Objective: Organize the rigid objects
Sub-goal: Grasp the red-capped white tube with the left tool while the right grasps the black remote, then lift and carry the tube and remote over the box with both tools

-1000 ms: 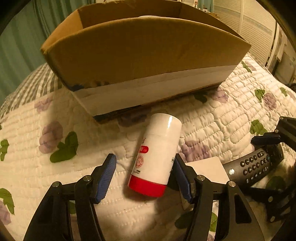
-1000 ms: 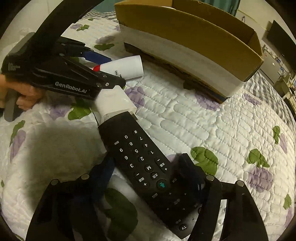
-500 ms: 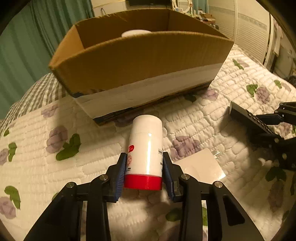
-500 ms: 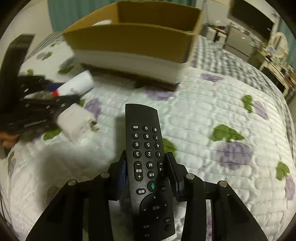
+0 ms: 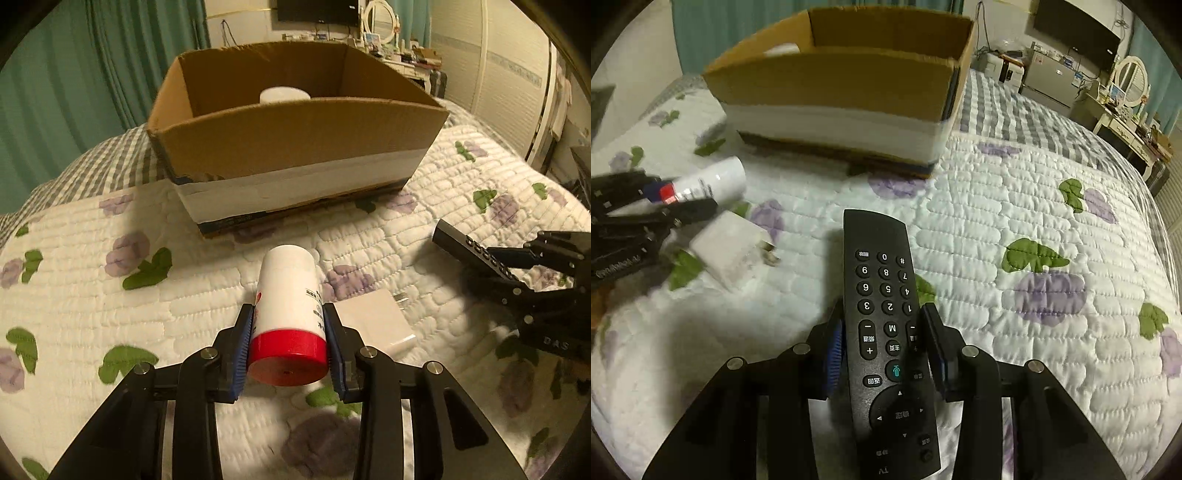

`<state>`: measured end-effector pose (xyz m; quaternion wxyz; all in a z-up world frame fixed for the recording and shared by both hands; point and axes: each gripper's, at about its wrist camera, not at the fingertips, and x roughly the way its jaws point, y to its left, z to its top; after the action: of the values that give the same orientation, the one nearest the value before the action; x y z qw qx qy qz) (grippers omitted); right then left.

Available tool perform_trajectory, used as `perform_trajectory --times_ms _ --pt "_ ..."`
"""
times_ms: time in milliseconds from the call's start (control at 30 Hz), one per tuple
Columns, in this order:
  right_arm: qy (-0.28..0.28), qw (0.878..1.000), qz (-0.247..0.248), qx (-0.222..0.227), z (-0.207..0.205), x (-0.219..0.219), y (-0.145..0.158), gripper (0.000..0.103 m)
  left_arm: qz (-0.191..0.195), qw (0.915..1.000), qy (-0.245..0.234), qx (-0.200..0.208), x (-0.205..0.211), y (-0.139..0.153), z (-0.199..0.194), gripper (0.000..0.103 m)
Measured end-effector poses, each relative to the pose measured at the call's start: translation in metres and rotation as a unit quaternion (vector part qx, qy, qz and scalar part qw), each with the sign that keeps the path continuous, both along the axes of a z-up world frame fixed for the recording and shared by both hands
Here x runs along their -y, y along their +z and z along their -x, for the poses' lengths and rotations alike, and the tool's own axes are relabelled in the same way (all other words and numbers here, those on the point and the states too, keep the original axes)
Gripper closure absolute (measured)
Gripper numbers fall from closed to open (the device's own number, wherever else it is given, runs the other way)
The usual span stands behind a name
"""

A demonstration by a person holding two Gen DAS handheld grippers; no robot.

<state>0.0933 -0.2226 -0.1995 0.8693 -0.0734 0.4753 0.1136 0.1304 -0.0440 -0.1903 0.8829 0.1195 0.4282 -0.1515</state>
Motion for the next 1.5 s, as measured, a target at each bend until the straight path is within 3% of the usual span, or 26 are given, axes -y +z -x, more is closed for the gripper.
perform_trajectory --times_ms 433,833,1167,1500 --pt "0.012 0.998 -0.014 0.056 0.040 -0.022 0.039 0.065 0.043 0.9979 0.037 0.032 -0.014 0.024 0.025 0.067" --pt "-0.015 0.988 -0.051 0.146 0.064 -0.008 0.126 0.065 0.081 0.9870 0.058 0.127 -0.026 0.105 0.048 0.067" --pt "0.000 0.971 -0.069 0.229 0.063 -0.005 0.211 0.065 0.106 0.9719 0.067 0.199 -0.034 0.177 0.042 0.067" --pt "0.015 0.956 -0.078 0.284 0.048 -0.015 0.264 0.065 0.111 0.9594 0.059 0.253 -0.027 0.228 0.022 0.067"
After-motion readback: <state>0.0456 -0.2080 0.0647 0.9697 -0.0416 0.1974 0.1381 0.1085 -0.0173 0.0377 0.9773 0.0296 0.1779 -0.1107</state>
